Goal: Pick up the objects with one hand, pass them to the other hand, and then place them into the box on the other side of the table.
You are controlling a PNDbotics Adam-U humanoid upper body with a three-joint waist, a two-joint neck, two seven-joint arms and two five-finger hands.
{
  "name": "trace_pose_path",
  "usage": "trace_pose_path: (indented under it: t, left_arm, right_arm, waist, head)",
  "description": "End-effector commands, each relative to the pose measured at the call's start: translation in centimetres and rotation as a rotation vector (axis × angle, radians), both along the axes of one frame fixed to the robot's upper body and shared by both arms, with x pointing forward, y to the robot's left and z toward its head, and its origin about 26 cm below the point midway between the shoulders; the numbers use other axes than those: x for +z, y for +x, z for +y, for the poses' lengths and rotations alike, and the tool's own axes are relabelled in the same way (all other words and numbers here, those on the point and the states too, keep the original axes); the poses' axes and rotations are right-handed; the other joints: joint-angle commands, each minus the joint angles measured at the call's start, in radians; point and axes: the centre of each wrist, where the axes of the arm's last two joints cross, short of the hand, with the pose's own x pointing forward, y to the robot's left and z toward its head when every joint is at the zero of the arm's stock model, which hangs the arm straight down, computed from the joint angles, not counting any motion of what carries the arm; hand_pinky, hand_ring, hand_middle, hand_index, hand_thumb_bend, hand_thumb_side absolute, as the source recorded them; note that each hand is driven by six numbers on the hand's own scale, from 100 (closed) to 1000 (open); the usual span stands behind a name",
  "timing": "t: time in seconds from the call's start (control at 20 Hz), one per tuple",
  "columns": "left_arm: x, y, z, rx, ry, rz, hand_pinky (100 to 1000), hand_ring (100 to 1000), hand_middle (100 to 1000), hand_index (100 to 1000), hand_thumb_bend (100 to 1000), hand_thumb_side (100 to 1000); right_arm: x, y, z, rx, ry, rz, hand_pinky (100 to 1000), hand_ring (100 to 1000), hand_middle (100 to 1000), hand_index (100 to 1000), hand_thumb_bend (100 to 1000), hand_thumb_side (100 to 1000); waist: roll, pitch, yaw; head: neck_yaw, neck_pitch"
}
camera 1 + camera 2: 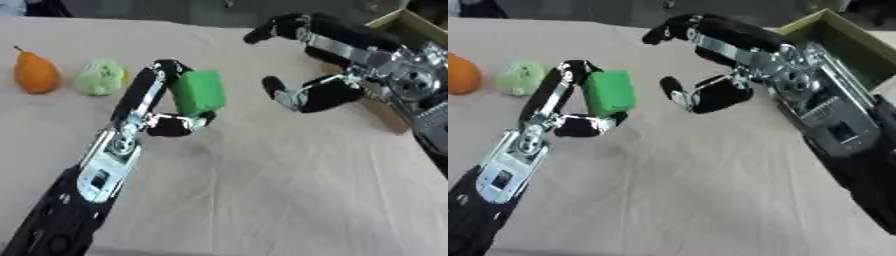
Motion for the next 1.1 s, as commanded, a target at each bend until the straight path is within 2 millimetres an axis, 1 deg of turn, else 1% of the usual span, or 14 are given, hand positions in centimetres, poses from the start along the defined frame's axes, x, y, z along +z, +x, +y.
trace_pose_path:
  t: [0.05, 0.1, 0.15, 0.2, 0.35, 0.45, 0.5, 0.55, 0.6, 0.85, 1.1]
  left_arm:
    - [0.8, 0.1, -0.2, -0.005, -0.011, -0.023, 538, 502, 498, 510, 192, 100]
    - [0.8, 0.1, -0.3, -0.004, -0.013, -0.023, 538, 502, 498, 510, 191, 100]
    - [0.8, 0.1, -0.3, -0.003, -0.015, -0.022, 538, 502, 498, 510, 191, 100]
    - [0.8, 0.1, -0.3, -0.002, -0.016, -0.021, 537, 502, 498, 510, 190, 100]
    - [0.8, 0.1, -0.3, -0.001, -0.020, -0.019, 536, 501, 497, 510, 193, 100]
    - [0.7, 0.1, -0.4, 0.000, -0.022, -0.016, 535, 501, 497, 512, 191, 100]
    - [0.7, 0.2, -0.4, 0.001, -0.024, -0.014, 534, 500, 496, 512, 190, 100]
    - [0.6, 0.2, -0.5, 0.001, -0.025, -0.012, 534, 500, 496, 512, 190, 100]
    - [0.6, 0.2, -0.5, 0.000, -0.027, -0.011, 533, 499, 496, 512, 188, 100]
    - [0.7, 0.1, -0.7, -0.002, -0.039, -0.012, 531, 499, 495, 512, 182, 100]
    - [1.0, 0.0, -1.1, -0.010, -0.044, -0.016, 527, 496, 492, 510, 172, 100]
  right_arm:
    - [0.8, 0.0, 0.1, 0.031, -0.024, -0.030, 979, 923, 846, 914, 106, 100]
    - [0.8, 0.0, 0.2, 0.039, -0.030, -0.033, 981, 927, 849, 916, 100, 145]
    - [0.8, 0.1, 0.2, 0.044, -0.034, -0.035, 981, 927, 849, 917, 100, 154]
    - [0.8, 0.1, 0.2, 0.046, -0.036, -0.036, 987, 933, 853, 923, 100, 248]
    - [0.6, 0.3, 0.4, 0.056, -0.049, -0.032, 994, 944, 856, 926, 100, 280]
    - [0.6, 0.4, 0.6, 0.068, -0.065, -0.028, 1000, 958, 857, 929, 147, 189]
    - [0.5, 0.5, 0.6, 0.070, -0.072, -0.021, 1000, 962, 853, 927, 210, 100]
    - [0.4, 0.6, 0.7, 0.072, -0.078, -0.014, 1000, 962, 852, 927, 217, 100]
    - [0.4, 0.7, 0.8, 0.075, -0.081, -0.007, 1000, 965, 850, 924, 283, 100]
    - [0.2, 0.9, 1.1, 0.064, -0.055, 0.011, 1000, 965, 848, 927, 300, 100]
    - [-0.2, 1.4, 1.4, 0.056, -0.062, 0.014, 1000, 967, 846, 925, 342, 100]
  waist:
    - [0.001, -0.023, 0.000]
    - [0.001, -0.023, 0.000]
    - [0.001, -0.023, 0.000]
    - [0.001, -0.024, 0.000]
    - [0.001, -0.024, 0.000]
    - [0.001, -0.024, 0.000]
    - [0.001, -0.024, 0.000]
    - [0.001, -0.023, 0.000]
    - [0.001, -0.023, 0.001]
    - [0.001, -0.023, 0.005]
    - [0.000, -0.023, 0.008]
  head:
    - [-0.003, 0.006]
    - [-0.004, 0.006]
    - [-0.004, 0.006]
    - [-0.004, 0.006]
    - [-0.005, 0.006]
    - [-0.005, 0.006]
    - [-0.006, 0.007]
    - [-0.006, 0.007]
    - [-0.006, 0.007]
    - [-0.007, 0.008]
    - [-0.009, 0.010]
